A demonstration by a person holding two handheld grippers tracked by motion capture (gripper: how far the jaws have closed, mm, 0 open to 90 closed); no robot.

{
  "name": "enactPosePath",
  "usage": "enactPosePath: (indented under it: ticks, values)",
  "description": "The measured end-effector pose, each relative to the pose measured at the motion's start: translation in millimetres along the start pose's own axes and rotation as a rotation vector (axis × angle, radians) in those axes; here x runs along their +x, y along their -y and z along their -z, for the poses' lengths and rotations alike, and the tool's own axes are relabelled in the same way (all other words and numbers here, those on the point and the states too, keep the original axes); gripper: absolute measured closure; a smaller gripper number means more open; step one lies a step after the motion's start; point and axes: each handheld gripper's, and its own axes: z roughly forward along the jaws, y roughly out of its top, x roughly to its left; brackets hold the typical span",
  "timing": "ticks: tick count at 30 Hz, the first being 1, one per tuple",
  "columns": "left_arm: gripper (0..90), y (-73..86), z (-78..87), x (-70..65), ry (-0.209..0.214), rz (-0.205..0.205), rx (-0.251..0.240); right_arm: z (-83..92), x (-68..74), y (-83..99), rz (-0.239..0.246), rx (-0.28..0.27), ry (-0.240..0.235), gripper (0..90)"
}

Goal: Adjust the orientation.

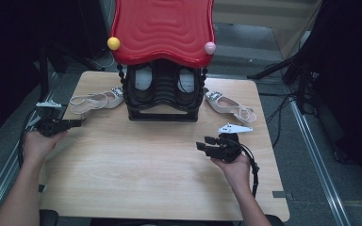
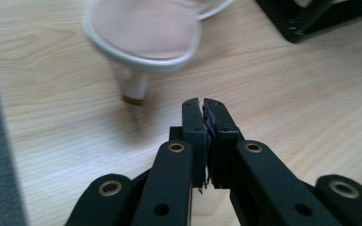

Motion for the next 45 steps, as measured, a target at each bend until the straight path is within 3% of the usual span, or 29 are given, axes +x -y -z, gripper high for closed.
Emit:
enactPosePath:
  ticks: [3,10,15,19,23,26,33,40,45]
  values:
    - [88.3,-1.9,-1.6,6.6,-0.021,-0.003,-0.005,2.1,-1.2,1.8,-0.007,-0.022,0.003,52.8]
    - [89.0,-4.1,-12.1,25.1,-0.030,0.039,0.004,5.2,-2.4,5.1,-0.012,-0.019,0.015,52.9]
    - [89.3,-7.3,-20.0,31.9,-0.045,0.060,0.010,9.3,-2.9,8.5,-0.016,-0.021,0.028,52.8]
    - [89.7,-11.0,-25.0,31.6,-0.063,0.050,0.005,12.2,-3.3,11.3,-0.019,-0.026,0.037,52.5]
    - [89.8,-11.6,-27.8,35.7,-0.054,0.069,0.006,15.8,-4.1,14.0,-0.029,-0.029,0.045,51.8]
    - [89.8,-13.1,-29.7,34.8,-0.067,0.069,0.013,17.2,-4.8,15.3,-0.032,-0.031,0.048,51.6]
    - [89.8,-14.3,-33.1,25.8,-0.036,0.057,0.033,17.0,-4.1,16.1,-0.032,-0.026,0.044,50.8]
    - [89.8,-10.7,-27.6,19.8,-0.003,0.088,0.029,16.8,-3.7,15.9,-0.029,-0.027,0.045,50.5]
    - [89.7,-12.6,-28.6,12.2,0.000,0.070,0.049,16.7,-4.2,15.9,-0.030,-0.026,0.048,50.3]
